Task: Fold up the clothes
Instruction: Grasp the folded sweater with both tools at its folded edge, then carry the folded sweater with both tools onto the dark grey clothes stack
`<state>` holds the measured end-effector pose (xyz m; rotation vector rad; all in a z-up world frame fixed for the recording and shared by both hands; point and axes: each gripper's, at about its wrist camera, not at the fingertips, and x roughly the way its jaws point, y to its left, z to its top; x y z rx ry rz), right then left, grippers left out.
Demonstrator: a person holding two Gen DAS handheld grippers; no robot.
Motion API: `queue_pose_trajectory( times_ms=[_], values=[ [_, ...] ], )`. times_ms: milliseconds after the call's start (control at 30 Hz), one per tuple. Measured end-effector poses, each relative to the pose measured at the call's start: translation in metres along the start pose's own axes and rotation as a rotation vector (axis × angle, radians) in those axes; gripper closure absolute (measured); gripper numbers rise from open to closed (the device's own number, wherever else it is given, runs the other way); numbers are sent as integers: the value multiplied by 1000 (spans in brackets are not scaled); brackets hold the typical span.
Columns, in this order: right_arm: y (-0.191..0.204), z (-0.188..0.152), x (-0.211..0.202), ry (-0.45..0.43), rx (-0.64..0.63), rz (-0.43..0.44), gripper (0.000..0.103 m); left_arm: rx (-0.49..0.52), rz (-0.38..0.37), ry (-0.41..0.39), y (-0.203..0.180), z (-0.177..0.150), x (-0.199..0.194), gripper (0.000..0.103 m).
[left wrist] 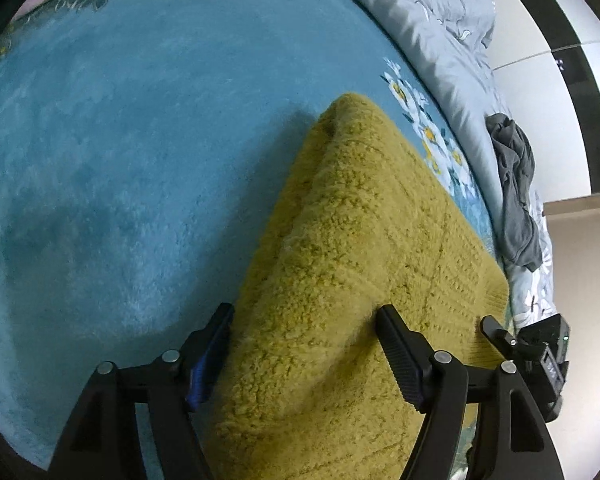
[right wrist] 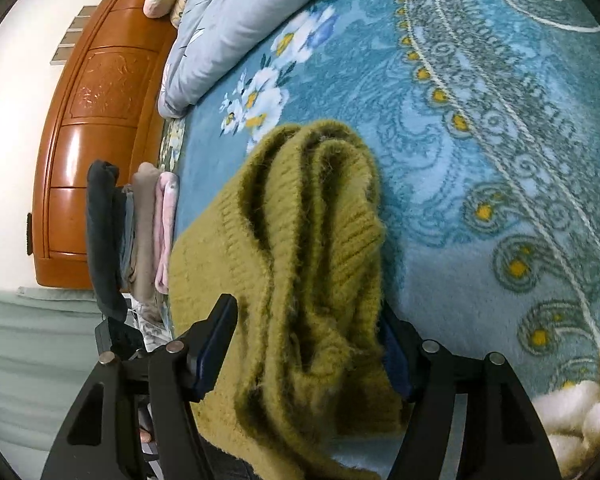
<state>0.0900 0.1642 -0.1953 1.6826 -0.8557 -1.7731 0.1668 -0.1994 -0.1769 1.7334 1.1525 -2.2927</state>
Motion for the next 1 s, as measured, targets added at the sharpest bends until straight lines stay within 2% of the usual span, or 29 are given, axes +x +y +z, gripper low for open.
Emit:
queue_pose_trajectory(
  times_ms=[67,133,200,267,467,633,767,833,1000],
  values=[
    [1,-5,-4,-11,13,-19,40,14,4,-28,-2,-4,-5,39],
    [2,-7,-6,-17,30,-28,54,28,9,-57,-5,-8,-10,48],
    [3,-6,-11,-27,45,-7,60,43,13,-85,-7,-12,-14,65],
    [13,-3,-13,-27,21,-15,63,39,0,-111,-9,-15,-21,70],
    [61,8,-24,-10,-101,-11,66,-71,-86,-131,-4,-25,-36,72],
    [104,19,-36,24,-221,-43,66,-82,-154,-160,-11,-25,-62,72],
    [151,33,-36,48,-295,-34,66,-78,-192,-258,-12,-14,-115,72],
    [181,36,-33,51,-337,6,66,-70,-195,-324,-11,-7,-151,72],
    [282,39,-12,73,-508,168,66,-40,-137,-479,3,22,-244,72]
  ],
)
